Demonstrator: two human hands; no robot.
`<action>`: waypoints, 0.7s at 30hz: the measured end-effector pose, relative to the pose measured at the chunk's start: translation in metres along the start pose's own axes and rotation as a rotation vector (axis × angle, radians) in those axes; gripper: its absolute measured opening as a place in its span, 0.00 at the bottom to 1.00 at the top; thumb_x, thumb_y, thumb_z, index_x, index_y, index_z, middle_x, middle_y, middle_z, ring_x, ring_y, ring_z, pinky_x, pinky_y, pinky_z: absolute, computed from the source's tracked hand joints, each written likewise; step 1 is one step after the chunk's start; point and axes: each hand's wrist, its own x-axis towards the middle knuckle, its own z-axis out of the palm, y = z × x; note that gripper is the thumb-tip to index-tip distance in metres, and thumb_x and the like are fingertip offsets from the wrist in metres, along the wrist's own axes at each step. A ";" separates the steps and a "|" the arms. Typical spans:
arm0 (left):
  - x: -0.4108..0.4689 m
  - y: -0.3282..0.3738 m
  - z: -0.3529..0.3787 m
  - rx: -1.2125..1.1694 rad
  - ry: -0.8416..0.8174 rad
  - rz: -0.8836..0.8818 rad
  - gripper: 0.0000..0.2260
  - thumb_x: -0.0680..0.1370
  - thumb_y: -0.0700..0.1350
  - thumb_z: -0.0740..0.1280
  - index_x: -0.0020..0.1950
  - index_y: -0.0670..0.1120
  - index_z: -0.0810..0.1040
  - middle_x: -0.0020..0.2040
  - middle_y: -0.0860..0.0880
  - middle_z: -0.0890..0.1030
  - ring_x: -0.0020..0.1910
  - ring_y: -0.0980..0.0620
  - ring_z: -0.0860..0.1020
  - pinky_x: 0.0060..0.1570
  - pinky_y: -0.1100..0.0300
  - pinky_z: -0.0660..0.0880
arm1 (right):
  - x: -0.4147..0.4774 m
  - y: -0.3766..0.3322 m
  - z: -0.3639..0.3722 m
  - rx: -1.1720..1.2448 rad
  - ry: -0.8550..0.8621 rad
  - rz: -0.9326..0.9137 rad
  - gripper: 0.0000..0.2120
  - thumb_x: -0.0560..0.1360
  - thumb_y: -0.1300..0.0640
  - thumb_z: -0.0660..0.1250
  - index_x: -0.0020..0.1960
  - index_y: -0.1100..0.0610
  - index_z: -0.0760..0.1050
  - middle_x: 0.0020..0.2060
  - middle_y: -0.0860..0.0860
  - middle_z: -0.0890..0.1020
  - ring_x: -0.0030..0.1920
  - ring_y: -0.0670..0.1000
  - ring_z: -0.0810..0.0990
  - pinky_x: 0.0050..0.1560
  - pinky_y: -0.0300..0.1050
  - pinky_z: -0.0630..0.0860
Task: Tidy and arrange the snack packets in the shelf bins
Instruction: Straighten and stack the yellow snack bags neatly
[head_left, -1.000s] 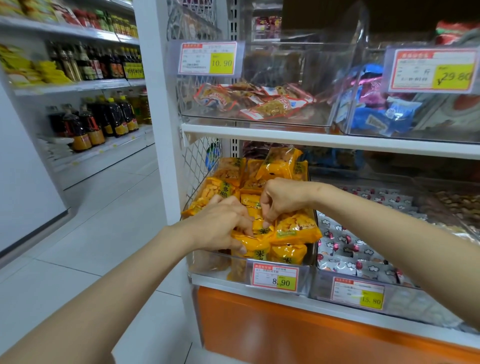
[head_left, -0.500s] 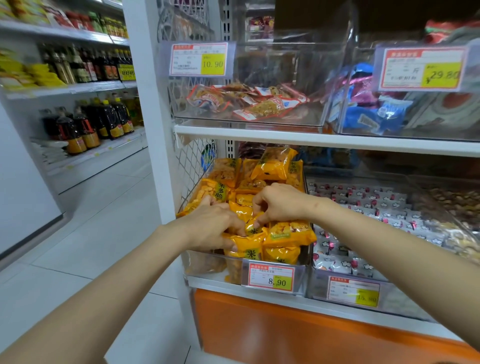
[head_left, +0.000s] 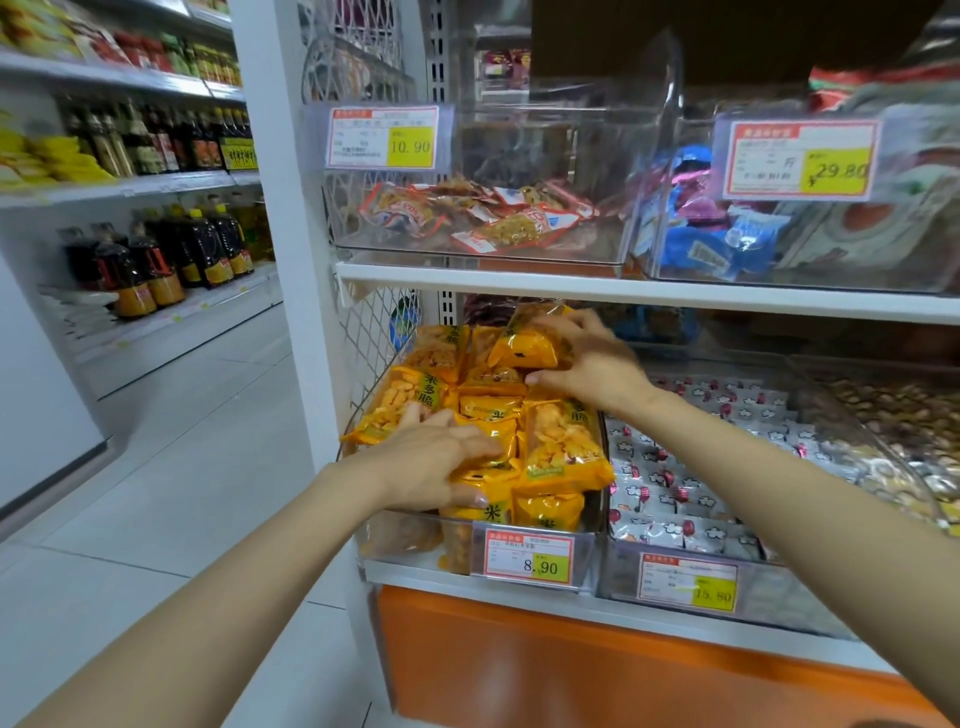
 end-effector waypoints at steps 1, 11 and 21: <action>0.001 0.001 -0.001 -0.002 -0.015 0.007 0.27 0.77 0.60 0.61 0.74 0.57 0.59 0.68 0.59 0.68 0.54 0.56 0.60 0.52 0.56 0.53 | 0.004 -0.003 0.004 -0.091 -0.010 -0.017 0.33 0.69 0.43 0.72 0.71 0.45 0.64 0.69 0.53 0.64 0.63 0.58 0.71 0.56 0.48 0.73; 0.002 0.003 0.009 0.056 0.051 0.005 0.30 0.76 0.61 0.60 0.75 0.56 0.56 0.73 0.57 0.63 0.68 0.52 0.64 0.66 0.54 0.50 | 0.011 -0.015 0.007 0.111 0.222 -0.058 0.08 0.73 0.61 0.68 0.52 0.61 0.76 0.57 0.56 0.74 0.56 0.55 0.74 0.52 0.40 0.70; -0.025 -0.024 -0.007 -0.595 0.623 -0.177 0.41 0.64 0.63 0.73 0.72 0.57 0.57 0.69 0.49 0.63 0.63 0.52 0.69 0.64 0.50 0.67 | -0.055 -0.051 -0.003 0.296 0.179 -0.260 0.08 0.70 0.58 0.73 0.47 0.56 0.77 0.49 0.47 0.74 0.47 0.42 0.73 0.48 0.27 0.68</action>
